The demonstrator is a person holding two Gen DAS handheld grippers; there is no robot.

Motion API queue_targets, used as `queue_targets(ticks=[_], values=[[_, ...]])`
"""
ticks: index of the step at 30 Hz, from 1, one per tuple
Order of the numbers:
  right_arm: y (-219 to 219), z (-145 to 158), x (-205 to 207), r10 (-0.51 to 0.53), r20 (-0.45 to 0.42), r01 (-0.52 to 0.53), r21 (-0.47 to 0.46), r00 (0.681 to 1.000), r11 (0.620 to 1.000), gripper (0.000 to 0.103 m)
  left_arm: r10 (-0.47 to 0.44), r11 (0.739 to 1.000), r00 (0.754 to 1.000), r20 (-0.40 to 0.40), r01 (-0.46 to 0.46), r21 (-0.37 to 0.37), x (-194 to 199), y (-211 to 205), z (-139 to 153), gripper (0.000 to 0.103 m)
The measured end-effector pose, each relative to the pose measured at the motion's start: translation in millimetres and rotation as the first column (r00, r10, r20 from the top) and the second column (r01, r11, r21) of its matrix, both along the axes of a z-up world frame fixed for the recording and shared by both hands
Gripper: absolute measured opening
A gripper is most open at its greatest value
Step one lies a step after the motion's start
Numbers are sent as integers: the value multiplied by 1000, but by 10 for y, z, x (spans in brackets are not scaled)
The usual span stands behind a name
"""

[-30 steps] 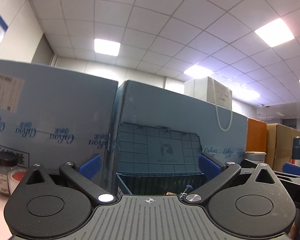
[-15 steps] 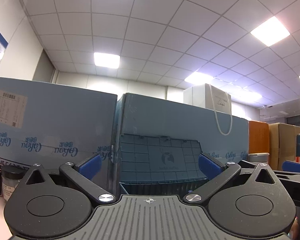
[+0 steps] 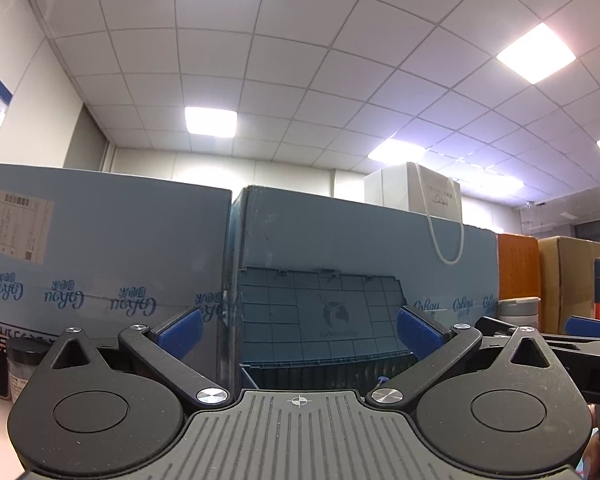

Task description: Organize rigid objects

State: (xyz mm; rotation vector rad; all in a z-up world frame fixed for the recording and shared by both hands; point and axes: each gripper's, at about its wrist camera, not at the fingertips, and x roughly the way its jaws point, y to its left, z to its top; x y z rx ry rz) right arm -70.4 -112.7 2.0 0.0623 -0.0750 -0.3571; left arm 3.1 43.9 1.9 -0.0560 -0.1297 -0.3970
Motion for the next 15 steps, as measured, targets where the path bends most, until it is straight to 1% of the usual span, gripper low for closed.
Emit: queue_targets(ticks=[15], values=[[-8, -2, 14, -3, -11, 3, 9, 1000, 1000, 103, -5, 1000, 1000, -1, 5, 9, 12, -7, 8, 103]])
